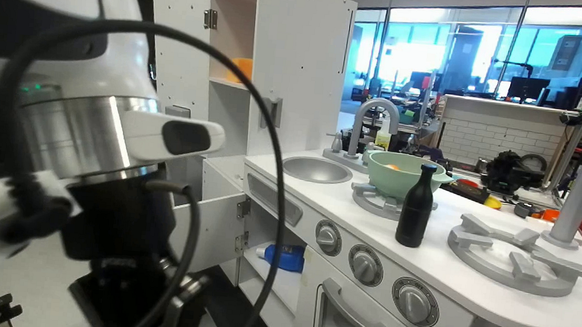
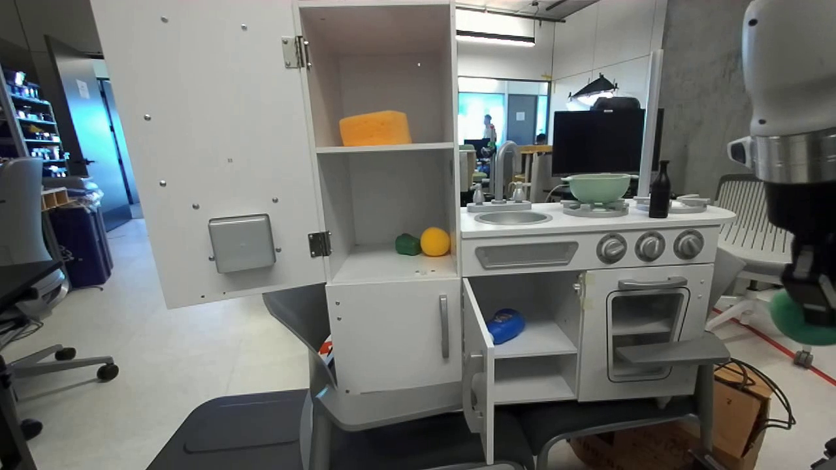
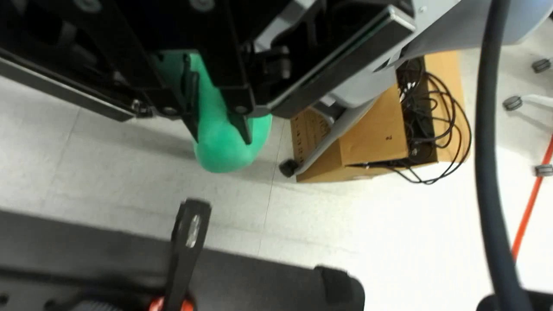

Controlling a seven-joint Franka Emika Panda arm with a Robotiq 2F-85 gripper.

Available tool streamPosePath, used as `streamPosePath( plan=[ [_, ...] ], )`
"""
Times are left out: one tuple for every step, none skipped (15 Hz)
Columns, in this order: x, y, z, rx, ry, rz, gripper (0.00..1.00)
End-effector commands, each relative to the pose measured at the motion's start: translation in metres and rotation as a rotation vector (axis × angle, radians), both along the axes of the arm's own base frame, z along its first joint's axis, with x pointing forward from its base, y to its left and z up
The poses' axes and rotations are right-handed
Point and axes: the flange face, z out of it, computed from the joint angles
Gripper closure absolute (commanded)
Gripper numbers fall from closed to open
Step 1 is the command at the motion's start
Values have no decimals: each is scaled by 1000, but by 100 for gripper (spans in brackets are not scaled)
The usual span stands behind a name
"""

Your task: Open the bottom door of cabinet, pick up the blue bottle and light green object and put them in the bottom compartment.

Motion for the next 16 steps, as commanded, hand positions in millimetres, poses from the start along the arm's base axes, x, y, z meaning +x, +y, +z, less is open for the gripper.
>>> streamPosePath(
  plan=[
    [68, 15, 9, 20, -167, -29, 96],
    [86, 20, 4, 23, -197, -22, 96],
    [105, 39, 7, 18, -216, -12, 96],
    [120, 49, 1, 18, -233, -4, 96],
    [134, 60, -12, 16, -243, 11, 96],
    [149, 81, -15, 5, -247, 25, 96],
    [160, 95, -26, -5, -258, 38, 96],
    [170, 103, -45, -13, -264, 57, 96],
    [180, 117, -49, -30, -269, 69, 96],
    [188, 125, -64, -37, -274, 79, 96],
    [193, 127, -80, -40, -277, 88, 96],
    [201, 133, -91, -48, -274, 90, 96],
    [206, 136, -101, -61, -277, 94, 96],
    [211, 134, -117, -70, -283, 98, 96],
    [217, 133, -125, -83, -281, 97, 96],
    [223, 132, -134, -97, -282, 97, 96]
  ],
)
